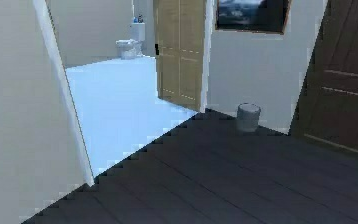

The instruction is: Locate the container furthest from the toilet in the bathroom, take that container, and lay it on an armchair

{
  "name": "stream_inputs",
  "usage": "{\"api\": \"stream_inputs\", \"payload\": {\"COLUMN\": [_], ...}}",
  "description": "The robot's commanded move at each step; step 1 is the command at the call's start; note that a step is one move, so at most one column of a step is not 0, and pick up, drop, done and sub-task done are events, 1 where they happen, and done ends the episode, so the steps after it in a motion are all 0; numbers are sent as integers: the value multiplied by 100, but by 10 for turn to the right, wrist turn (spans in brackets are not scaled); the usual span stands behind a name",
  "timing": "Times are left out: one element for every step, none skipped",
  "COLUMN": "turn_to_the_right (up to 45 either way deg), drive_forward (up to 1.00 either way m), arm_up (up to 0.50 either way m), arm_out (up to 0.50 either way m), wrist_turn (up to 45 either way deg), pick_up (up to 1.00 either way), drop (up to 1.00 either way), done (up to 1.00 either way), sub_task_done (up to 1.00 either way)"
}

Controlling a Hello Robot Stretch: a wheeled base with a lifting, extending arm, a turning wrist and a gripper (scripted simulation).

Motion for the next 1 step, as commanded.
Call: {"api": "stream_inputs", "payload": {"turn_to_the_right": [-30], "drive_forward": [0], "arm_up": [0], "arm_out": [0], "wrist_turn": [0], "pick_up": [0], "drop": [0], "done": [0], "sub_task_done": [0]}}
